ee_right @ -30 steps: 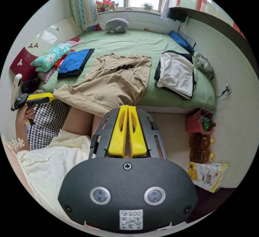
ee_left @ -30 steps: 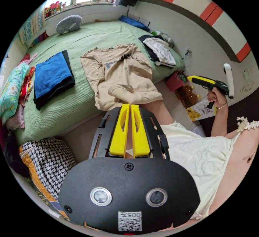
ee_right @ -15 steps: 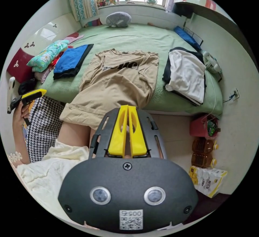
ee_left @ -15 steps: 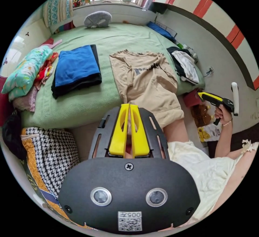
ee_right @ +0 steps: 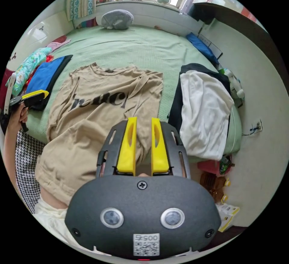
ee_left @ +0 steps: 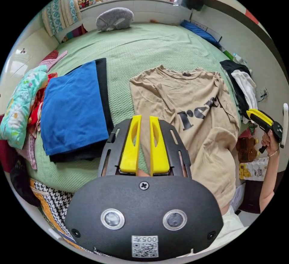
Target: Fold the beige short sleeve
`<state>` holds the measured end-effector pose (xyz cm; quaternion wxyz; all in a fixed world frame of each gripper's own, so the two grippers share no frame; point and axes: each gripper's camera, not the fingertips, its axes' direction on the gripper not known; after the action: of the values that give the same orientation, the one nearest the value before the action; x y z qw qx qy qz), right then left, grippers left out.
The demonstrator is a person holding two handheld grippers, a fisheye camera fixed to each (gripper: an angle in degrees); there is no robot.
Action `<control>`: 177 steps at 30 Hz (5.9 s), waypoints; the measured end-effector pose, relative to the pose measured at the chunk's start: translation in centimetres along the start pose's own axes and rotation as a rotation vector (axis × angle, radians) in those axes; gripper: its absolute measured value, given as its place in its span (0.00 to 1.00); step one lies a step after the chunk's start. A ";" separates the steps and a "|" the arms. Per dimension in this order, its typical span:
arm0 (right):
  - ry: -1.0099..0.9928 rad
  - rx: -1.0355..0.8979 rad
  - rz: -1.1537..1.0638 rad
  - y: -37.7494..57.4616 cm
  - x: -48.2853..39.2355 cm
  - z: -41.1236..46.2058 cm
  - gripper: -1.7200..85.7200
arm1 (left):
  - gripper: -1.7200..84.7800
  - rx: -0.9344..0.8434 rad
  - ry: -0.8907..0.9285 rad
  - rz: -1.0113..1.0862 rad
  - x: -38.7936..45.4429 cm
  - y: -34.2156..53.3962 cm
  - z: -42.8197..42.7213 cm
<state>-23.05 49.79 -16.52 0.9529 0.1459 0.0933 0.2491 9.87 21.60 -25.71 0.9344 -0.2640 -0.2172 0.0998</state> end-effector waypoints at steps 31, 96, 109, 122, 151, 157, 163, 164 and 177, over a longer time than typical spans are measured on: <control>-0.022 -0.028 0.054 -20.3 2.4 14.4 0.02 | 0.07 -0.041 0.116 -0.255 -1.1 -15.4 10.9; -0.108 -0.127 -0.022 -4.3 -2.5 14.7 0.01 | 0.02 -0.180 -0.083 -0.009 9.0 0.9 6.3; -0.050 -0.169 -0.056 -4.7 -3.1 15.7 0.01 | 0.01 -0.124 0.031 -0.110 8.3 0.7 3.0; -0.029 -0.268 -0.045 -6.7 -3.8 16.8 0.03 | 0.01 0.089 0.049 -0.105 14.9 -9.1 -6.1; -0.036 -0.110 0.026 -22.8 -7.0 20.3 0.11 | 0.02 -0.270 -0.061 -0.109 24.0 -29.4 2.6; -0.030 -0.070 0.061 -22.8 -6.7 20.4 0.11 | 0.02 -0.153 -0.025 -0.101 24.7 -30.5 -1.4; 0.043 -0.100 -0.014 -23.2 -8.4 21.8 0.13 | 0.02 -0.185 -0.071 -0.108 25.2 -31.6 -1.4; 0.052 -0.101 -0.026 -23.3 -8.6 21.9 0.14 | 0.02 -0.199 -0.062 -0.106 25.2 -31.9 -1.2; 0.019 -0.099 -0.032 -23.8 -9.2 22.8 0.16 | 0.02 -0.226 0.048 -0.067 25.6 -34.4 0.0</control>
<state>-14.63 20.05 -1.80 0.9618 0.0947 0.0923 0.2396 35.01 0.34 1.82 0.9065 -0.3625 -0.2134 0.0368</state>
